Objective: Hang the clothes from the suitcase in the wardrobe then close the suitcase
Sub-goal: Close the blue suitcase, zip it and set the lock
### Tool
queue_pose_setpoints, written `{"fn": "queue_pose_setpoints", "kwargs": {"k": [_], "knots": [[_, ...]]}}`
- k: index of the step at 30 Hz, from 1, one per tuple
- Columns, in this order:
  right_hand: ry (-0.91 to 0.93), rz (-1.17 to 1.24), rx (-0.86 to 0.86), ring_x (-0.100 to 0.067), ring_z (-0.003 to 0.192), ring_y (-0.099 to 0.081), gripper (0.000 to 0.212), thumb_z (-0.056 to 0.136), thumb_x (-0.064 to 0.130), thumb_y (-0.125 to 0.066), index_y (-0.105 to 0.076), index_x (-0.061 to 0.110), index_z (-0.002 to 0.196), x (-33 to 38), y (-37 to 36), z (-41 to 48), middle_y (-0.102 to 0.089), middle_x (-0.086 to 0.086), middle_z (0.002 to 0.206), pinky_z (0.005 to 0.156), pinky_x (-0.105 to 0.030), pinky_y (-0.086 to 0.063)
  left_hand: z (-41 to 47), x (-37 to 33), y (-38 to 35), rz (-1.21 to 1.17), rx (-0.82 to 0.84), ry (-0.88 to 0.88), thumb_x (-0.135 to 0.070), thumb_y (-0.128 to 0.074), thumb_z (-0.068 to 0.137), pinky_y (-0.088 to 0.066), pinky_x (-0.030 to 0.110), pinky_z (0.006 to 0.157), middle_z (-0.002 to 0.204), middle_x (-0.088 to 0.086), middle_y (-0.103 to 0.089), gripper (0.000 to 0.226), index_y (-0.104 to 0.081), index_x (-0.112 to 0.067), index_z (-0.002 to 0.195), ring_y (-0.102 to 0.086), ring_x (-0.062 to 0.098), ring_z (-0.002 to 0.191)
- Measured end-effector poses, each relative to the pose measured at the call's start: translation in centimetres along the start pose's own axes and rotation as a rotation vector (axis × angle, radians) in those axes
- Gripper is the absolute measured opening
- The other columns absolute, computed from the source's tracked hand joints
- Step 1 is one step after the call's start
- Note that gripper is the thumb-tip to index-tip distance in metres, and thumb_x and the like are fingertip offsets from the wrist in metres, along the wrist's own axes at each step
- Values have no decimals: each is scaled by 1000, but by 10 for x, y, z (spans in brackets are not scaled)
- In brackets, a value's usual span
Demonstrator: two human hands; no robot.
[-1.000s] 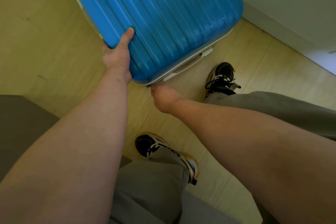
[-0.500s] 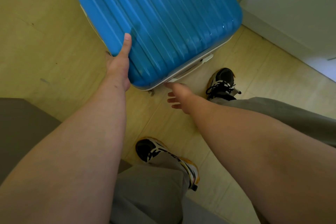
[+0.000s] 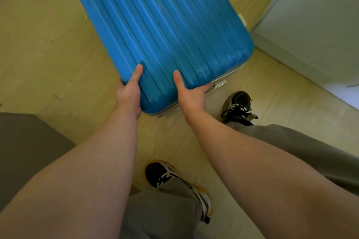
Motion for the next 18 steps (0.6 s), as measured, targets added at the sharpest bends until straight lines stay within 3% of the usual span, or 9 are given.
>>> {"fn": "queue_pose_setpoints", "kwargs": {"k": [4,7,9,11,13,15,16,18], "knots": [[32,-45,108,-12,125,-48,116,72,60,-82,-6,33,156,-1,5,11,-45,12,135,106,-30,-39,-6,10,6,-56,-89,1,-63,-89,55,-56,45,95,115,-12,-72,80,-65,-30,124,-69,17,104],[124,-83,194,-9,126,-51,107,72,54,-85,-22,25,154,22,16,36,-49,13,139,107,-29,-44,-16,19,-10,-128,-175,6,-67,-87,49,-55,45,97,119,-12,-69,90,-61,-30,127,-68,17,106],[226,-201,179,-9,122,-56,94,74,55,-83,-35,23,148,49,28,58,-55,11,136,97,-23,-49,-16,27,-32,-156,-186,83,-69,-89,40,-56,52,93,118,-10,-69,99,-57,-29,125,-69,21,102],[396,-476,-11,-15,121,-58,81,80,65,-70,-43,24,144,81,38,75,-56,5,137,95,-30,-51,-23,29,-56,-73,-58,234,-69,-89,43,-54,59,86,121,-5,-66,103,-52,-29,130,-68,28,98],[485,-657,-230,-24,129,-52,74,88,63,-59,-41,21,147,104,38,79,-47,-3,146,104,-44,-45,-43,23,-79,140,257,341,-63,-81,68,-55,50,74,130,2,-61,86,-48,-28,139,-69,31,96],[533,-716,-348,-27,137,-43,71,91,59,-57,-39,21,148,111,32,73,-39,-7,151,110,-53,-38,-63,13,-91,353,548,341,-56,-69,86,-54,48,79,135,7,-61,65,-50,-26,141,-71,29,100],[535,-729,-391,-27,139,-40,70,91,58,-57,-38,22,147,111,31,68,-37,-7,153,111,-54,-35,-65,6,-94,427,608,290,-53,-68,89,-56,49,83,131,7,-65,55,-56,-25,135,-72,28,100],[522,-705,-432,-28,141,-38,68,91,57,-57,-38,22,147,106,32,64,-36,-8,153,113,-54,-33,-57,-11,-91,514,497,49,-43,-70,91,-60,48,83,111,7,-75,27,-69,-22,108,-75,28,94]]}}
Point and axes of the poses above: each hand's wrist, its own z-axis towards the middle knuckle, its own y-axis out of the back of the hand, x = y × z, the point moved 2 cm from there along z, towards the middle knuckle
